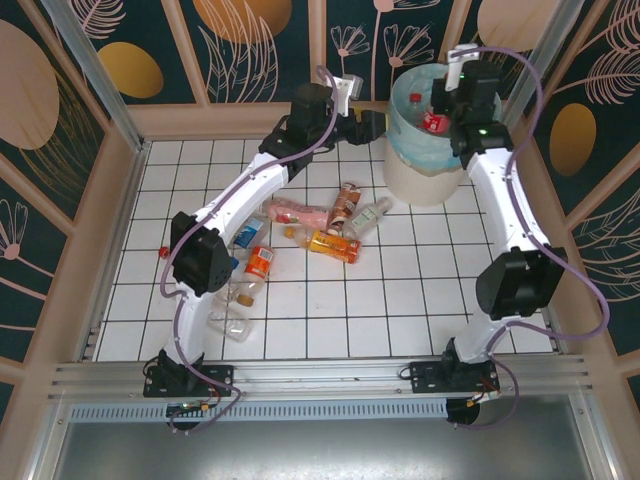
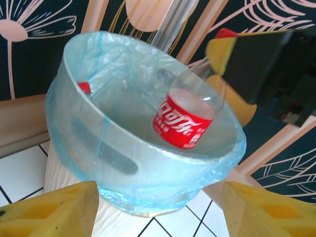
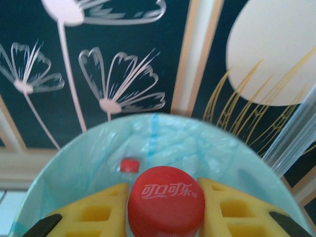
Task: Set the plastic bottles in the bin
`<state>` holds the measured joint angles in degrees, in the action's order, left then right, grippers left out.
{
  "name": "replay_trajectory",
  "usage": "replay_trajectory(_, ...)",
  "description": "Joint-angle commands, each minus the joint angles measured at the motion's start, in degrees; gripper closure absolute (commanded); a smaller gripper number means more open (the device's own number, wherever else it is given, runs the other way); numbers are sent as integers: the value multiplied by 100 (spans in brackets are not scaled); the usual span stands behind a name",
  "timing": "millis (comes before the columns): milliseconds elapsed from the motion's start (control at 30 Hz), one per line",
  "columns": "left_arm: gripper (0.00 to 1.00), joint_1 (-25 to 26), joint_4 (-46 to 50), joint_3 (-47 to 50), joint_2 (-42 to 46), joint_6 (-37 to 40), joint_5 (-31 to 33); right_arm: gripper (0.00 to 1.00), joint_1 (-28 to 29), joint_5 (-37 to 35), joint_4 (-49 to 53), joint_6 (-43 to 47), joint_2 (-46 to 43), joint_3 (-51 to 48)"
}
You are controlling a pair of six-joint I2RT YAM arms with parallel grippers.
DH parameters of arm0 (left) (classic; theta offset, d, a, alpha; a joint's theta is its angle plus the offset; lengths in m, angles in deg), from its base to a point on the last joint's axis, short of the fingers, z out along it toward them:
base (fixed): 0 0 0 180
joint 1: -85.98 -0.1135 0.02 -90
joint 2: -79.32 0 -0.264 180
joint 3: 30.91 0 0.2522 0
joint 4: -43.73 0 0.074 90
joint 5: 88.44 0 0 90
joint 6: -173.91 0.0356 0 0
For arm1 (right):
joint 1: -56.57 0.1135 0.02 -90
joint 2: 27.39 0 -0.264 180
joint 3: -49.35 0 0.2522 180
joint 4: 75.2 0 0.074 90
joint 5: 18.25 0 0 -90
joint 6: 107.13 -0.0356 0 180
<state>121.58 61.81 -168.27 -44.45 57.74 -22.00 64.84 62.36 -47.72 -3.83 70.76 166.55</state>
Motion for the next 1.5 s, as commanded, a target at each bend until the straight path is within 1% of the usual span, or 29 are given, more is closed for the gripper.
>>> replay_trajectory(0,33,19,-63,101,405,81,8,89,165,-548,-153,457,-53,5)
replay_trajectory(167,33,20,-98,221,468,84,72,89,453,-1018,-74,576,19,-16)
replay_trajectory(467,33,20,-98,340,545,165,104,87,624,-1259,249,23,205,328)
replay_trajectory(600,33,20,-98,379,567,198,90,87,788,-1558,411,-128,347,442)
replay_trajectory(733,32,21,-123,440,610,192,38,87,779,-1461,918,-591,604,714)
replay_trajectory(933,32,24,-150,552,673,226,-14,87,686,-1490,946,-650,853,765)
replay_trajectory(1100,32,24,-175,692,737,236,-34,86,450,-1137,922,-669,971,605)
replay_trajectory(1300,32,18,-229,766,761,214,-44,83,151,-609,977,-928,980,432)
replay_trajectory(1467,31,17,-273,760,723,165,-71,81,39,-574,1063,-887,1039,492)
